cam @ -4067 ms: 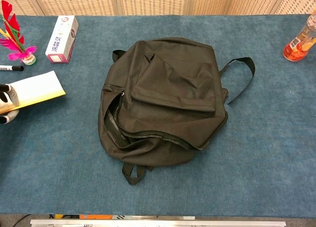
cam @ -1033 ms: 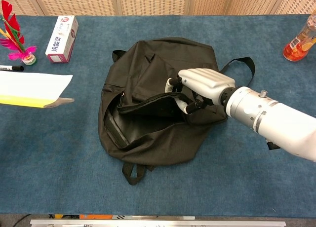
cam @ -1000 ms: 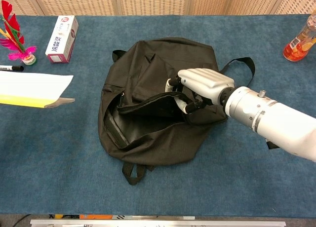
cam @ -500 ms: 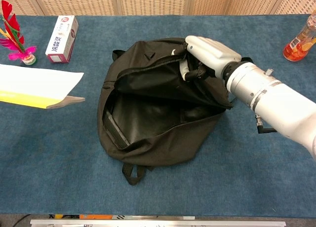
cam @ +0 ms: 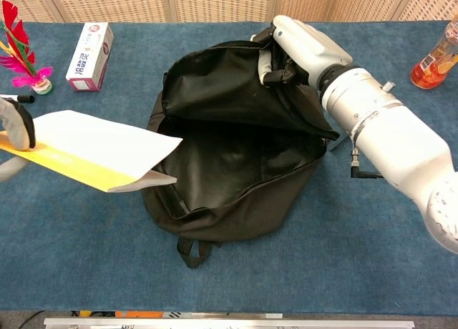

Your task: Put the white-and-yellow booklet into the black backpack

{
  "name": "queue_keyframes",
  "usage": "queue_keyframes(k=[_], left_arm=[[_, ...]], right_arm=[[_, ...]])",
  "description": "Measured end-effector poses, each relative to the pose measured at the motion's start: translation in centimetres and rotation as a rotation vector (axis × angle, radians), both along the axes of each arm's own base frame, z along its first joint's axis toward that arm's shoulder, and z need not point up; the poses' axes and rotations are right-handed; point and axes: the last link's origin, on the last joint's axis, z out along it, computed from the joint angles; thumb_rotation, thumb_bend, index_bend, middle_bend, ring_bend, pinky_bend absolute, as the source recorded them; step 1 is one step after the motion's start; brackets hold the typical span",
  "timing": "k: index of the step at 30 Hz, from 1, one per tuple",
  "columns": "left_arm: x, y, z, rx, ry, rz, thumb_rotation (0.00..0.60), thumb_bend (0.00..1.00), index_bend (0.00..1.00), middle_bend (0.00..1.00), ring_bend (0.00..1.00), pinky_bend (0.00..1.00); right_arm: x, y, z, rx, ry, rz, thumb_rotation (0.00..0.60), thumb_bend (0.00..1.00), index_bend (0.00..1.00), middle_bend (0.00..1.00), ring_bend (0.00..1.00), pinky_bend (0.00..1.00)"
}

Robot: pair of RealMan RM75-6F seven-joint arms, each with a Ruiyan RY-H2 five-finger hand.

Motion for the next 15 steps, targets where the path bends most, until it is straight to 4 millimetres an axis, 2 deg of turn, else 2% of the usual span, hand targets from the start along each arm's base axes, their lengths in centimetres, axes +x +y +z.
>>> queue_keyframes(k=[5,15], left_arm=[[2.2,1.3,-1.6,-0.046,-0.024,-0.029,0.6,0.31,0.63,0.56,0.49,0.49],[6.2,2.7,-4.1,-0.149,-0.081,-0.069,0.6,0.31,0.63,0.56,0.49,0.49]], right_arm=[[1.0,-0.1,-0.7,-0.003,-0.022,-0.007,0.6,0.8,0.66,0.6,0.53,0.81],[2.6,-1.1,-1.5,-0.063,-0.056,-0.02,0.6,0.8,0.66,0.6,0.53,0.81]])
